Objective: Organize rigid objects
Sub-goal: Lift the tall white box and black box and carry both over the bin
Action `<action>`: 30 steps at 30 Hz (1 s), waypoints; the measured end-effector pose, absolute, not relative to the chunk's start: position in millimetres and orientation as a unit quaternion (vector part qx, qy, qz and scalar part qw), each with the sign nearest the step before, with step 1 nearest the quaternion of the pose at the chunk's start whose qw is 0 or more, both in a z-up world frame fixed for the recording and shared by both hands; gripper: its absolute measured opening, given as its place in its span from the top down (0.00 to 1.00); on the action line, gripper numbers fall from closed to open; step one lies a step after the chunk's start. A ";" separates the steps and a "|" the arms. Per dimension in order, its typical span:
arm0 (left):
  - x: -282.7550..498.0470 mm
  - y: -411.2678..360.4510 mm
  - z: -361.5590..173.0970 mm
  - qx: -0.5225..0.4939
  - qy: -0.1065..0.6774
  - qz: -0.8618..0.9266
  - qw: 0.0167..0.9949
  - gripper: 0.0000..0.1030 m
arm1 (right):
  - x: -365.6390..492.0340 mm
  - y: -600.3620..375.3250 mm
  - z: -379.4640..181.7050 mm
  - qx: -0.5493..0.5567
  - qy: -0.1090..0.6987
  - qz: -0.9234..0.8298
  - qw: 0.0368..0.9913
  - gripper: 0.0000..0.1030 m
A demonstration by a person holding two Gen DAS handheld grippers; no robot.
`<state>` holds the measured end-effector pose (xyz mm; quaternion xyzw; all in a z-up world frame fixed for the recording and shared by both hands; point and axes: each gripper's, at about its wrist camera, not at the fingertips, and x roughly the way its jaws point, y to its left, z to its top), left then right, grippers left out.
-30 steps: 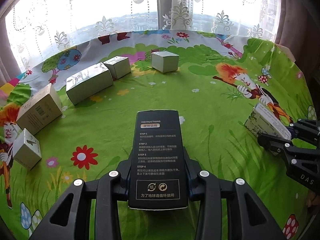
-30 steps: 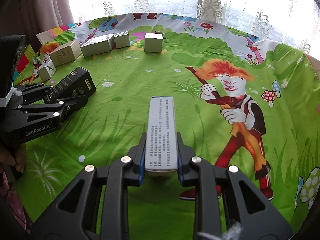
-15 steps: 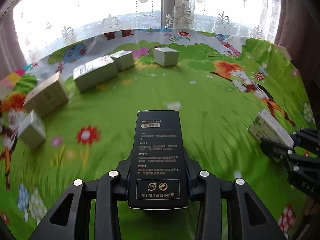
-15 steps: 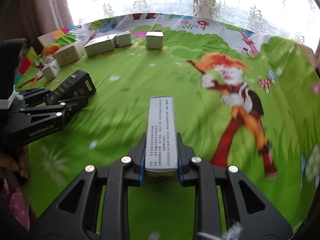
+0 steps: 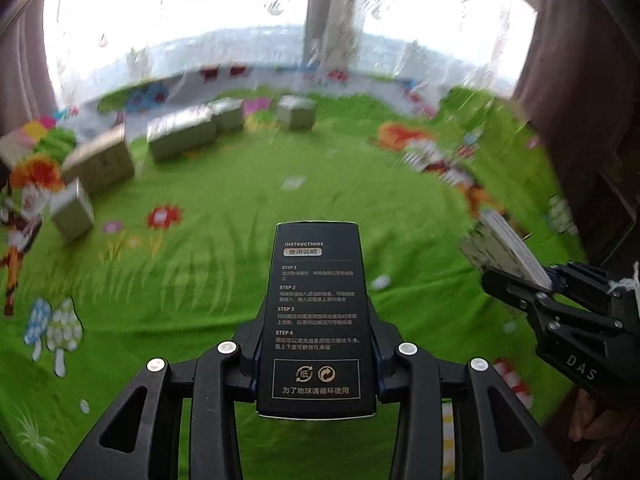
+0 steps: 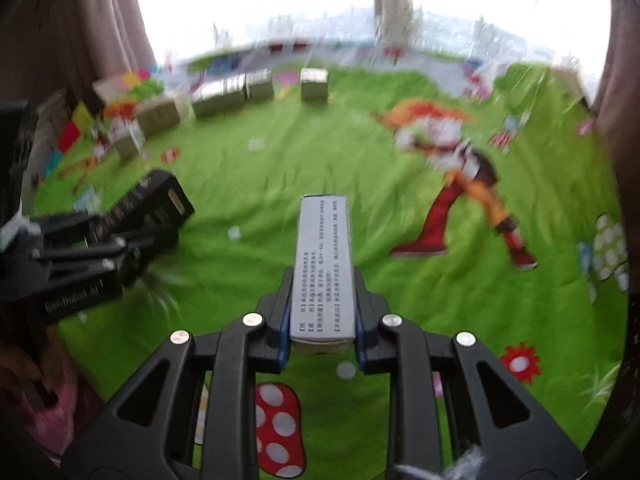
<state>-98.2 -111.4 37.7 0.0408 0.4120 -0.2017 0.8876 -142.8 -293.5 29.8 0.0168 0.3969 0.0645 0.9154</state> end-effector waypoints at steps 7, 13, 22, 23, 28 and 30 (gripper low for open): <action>-145.9 -125.4 140.4 0.056 0.244 -0.215 0.944 0.62 | -197.7 -288.7 135.2 0.030 0.181 0.046 0.982 0.73; -212.0 -116.0 182.6 0.056 0.046 -0.177 0.981 0.61 | -274.7 -272.6 175.5 -0.001 -0.051 -0.009 0.999 0.73; -221.6 -107.8 183.1 0.045 0.036 -0.175 0.983 0.61 | -273.1 -244.8 168.6 -0.015 -0.045 0.019 0.999 0.73; -218.2 -104.6 179.2 0.045 0.039 -0.173 0.983 0.61 | -273.2 -240.0 168.6 -0.017 -0.045 0.024 0.999 0.73; -225.4 -80.2 174.1 0.042 0.041 -0.154 0.986 0.61 | -285.9 -229.3 172.6 -0.029 -0.047 0.043 0.998 0.73; -230.5 -70.1 173.4 0.040 0.044 -0.145 0.988 0.61 | -286.1 -220.7 171.9 -0.033 -0.043 0.057 0.997 0.73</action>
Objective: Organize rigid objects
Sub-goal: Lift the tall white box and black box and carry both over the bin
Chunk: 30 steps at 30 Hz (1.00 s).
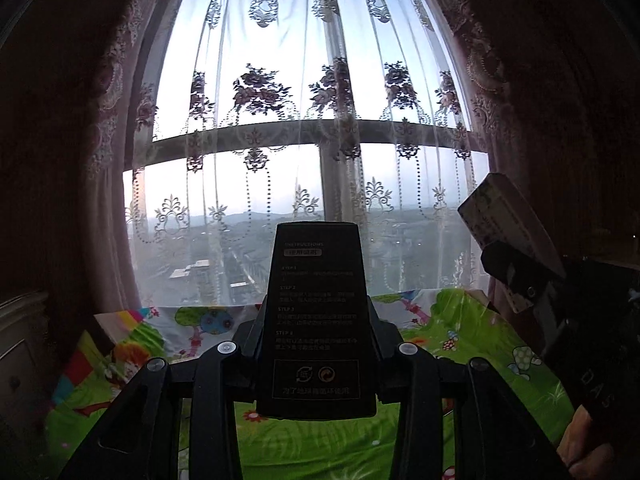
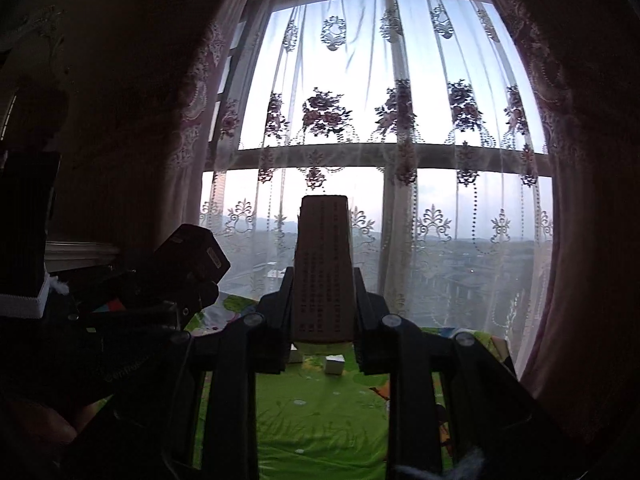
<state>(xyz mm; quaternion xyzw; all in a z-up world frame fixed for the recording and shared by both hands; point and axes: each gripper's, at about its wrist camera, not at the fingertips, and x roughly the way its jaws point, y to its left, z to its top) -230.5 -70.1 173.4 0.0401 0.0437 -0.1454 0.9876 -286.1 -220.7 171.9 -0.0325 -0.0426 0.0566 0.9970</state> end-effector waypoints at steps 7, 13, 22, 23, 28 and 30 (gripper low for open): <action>-242.3 -22.7 156.7 0.031 0.073 -0.095 0.992 0.61 | -278.9 -178.0 162.2 -0.051 -0.014 0.135 0.989 0.73; -250.3 24.1 150.4 0.007 0.091 -0.041 0.995 0.61 | -279.0 -132.4 161.1 -0.081 -0.012 0.202 0.976 0.73; -273.3 81.5 142.2 -0.017 0.111 0.028 0.993 0.61 | -272.4 -71.0 161.3 -0.096 0.012 0.314 0.944 0.73; -276.9 87.7 141.4 -0.020 0.110 0.039 0.993 0.61 | -273.8 -65.8 161.1 -0.098 0.011 0.320 0.942 0.73; -299.6 124.5 136.7 -0.043 0.087 0.106 0.990 0.61 | -284.0 -38.3 162.3 -0.111 -0.006 0.351 0.930 0.73; -304.8 137.5 133.1 -0.048 0.092 0.124 0.987 0.61 | -288.7 -23.8 160.7 -0.124 -0.008 0.370 0.921 0.73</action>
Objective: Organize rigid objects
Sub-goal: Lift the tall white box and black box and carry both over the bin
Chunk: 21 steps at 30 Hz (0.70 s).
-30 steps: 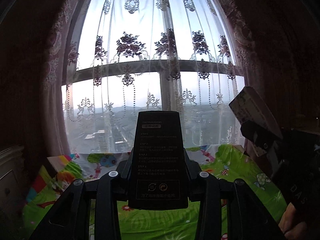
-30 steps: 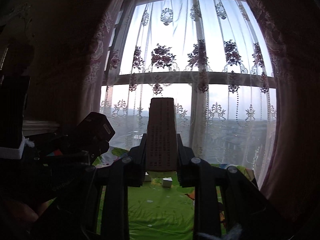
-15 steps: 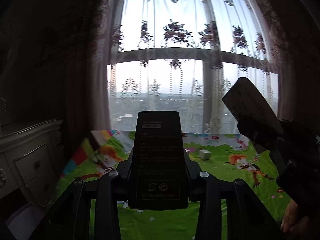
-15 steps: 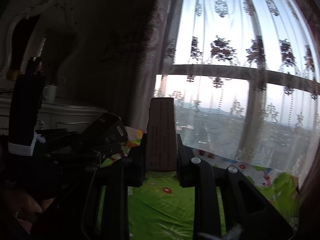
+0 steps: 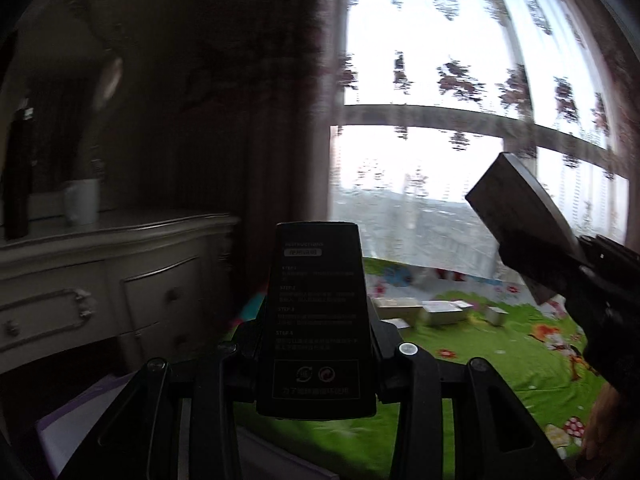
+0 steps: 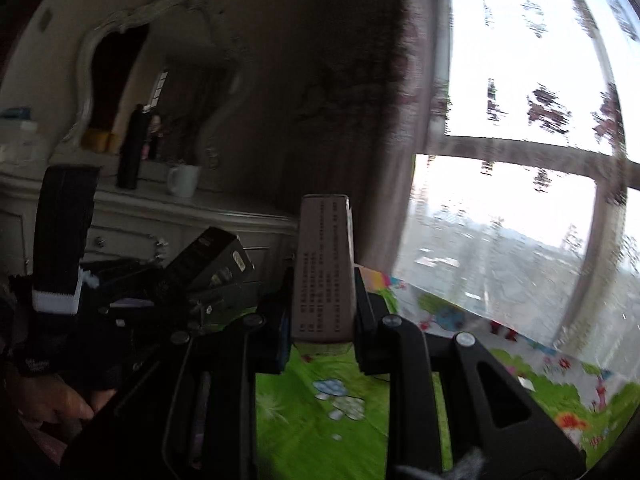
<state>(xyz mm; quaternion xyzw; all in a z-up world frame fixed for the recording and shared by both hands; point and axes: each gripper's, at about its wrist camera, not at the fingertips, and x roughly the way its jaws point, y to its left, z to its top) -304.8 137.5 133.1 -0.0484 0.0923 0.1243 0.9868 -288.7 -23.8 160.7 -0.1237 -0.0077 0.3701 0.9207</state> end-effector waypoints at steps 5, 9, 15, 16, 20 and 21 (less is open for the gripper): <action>-312.3 165.1 117.3 -0.069 0.132 0.154 0.977 0.61 | -298.3 14.3 152.1 -0.152 0.010 0.432 0.889 0.73; -321.1 184.4 102.2 -0.080 0.156 0.184 0.967 0.61 | -303.6 42.7 143.6 -0.174 0.035 0.476 0.861 0.73; -331.3 210.1 82.7 -0.107 0.189 0.221 0.951 0.61 | -300.4 79.5 131.3 -0.194 0.095 0.528 0.821 0.73; -332.8 214.8 78.8 -0.114 0.196 0.227 0.947 0.61 | -302.5 82.7 127.6 -0.197 0.101 0.531 0.818 0.73; -339.6 233.9 59.6 -0.156 0.230 0.242 0.930 0.61 | -305.2 101.9 111.9 -0.214 0.137 0.546 0.798 0.73; -339.7 236.9 55.4 -0.165 0.238 0.243 0.926 0.61 | -306.7 105.9 107.9 -0.217 0.143 0.548 0.795 0.73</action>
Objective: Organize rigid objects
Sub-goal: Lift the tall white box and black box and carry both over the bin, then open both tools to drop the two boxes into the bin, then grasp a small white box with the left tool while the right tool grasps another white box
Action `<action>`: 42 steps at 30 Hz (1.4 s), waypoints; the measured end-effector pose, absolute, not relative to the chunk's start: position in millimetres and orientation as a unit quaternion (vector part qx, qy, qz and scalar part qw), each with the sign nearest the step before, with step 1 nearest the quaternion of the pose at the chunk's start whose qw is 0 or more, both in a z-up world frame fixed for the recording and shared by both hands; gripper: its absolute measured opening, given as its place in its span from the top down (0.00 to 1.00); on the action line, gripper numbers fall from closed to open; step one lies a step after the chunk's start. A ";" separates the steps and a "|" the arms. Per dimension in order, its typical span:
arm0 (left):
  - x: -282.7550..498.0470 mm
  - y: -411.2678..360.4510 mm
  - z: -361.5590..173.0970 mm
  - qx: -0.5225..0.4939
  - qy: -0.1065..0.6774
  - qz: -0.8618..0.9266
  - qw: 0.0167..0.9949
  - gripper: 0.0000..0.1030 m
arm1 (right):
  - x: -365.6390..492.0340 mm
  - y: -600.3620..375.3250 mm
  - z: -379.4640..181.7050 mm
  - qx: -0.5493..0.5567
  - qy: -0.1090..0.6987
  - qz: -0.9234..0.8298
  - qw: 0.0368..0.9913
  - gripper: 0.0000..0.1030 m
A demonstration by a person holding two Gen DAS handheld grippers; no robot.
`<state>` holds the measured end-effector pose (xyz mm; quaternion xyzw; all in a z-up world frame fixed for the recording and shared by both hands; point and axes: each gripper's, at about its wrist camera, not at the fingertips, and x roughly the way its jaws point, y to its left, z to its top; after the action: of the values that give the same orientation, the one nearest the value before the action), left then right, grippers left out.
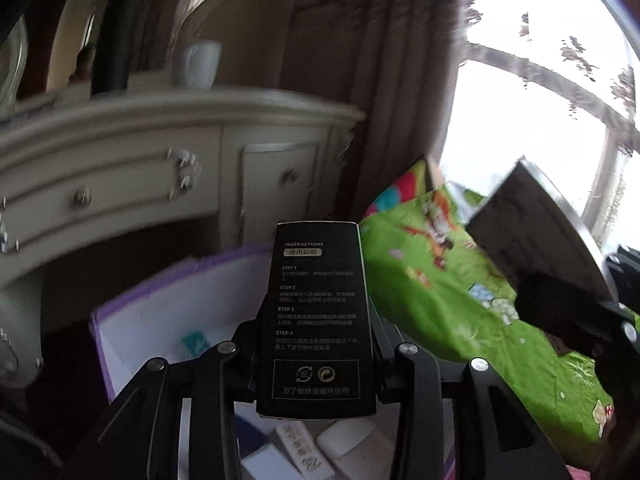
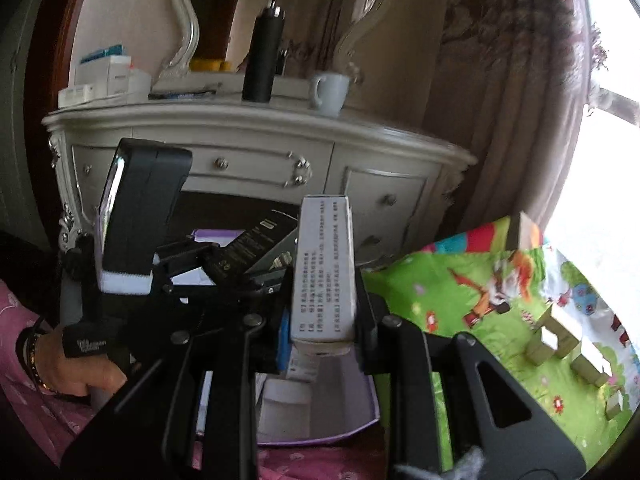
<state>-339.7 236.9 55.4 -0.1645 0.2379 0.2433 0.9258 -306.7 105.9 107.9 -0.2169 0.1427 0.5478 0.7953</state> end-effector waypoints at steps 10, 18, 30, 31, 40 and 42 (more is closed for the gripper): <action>-337.7 272.9 10.6 -0.236 0.324 0.308 0.863 0.60 | -300.5 137.9 60.9 -0.247 0.235 0.571 0.747 0.73; -346.9 291.7 1.1 -0.288 0.347 0.369 0.813 0.17 | -282.5 140.3 42.3 -0.226 0.281 0.566 0.742 0.29; -215.6 172.0 54.4 -0.169 0.358 0.135 0.908 0.01 | -155.2 -34.2 50.3 -0.072 0.320 0.305 0.894 0.19; -194.3 154.4 53.4 -0.156 0.369 0.106 0.910 0.01 | -147.7 -52.4 47.3 -0.069 0.323 0.277 0.903 0.19; -18.8 56.5 20.7 -0.075 0.435 0.037 0.897 0.01 | -101.9 -190.8 27.6 -0.035 0.353 0.082 0.931 0.19; 5.1 50.3 16.7 -0.066 0.433 0.039 0.898 0.01 | -96.6 -206.8 19.9 -0.019 0.356 0.072 0.931 0.18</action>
<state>5.1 50.3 16.7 -0.0656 0.4330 0.0391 0.8981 -96.6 -206.8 19.9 -0.0191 0.3563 0.0724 0.9314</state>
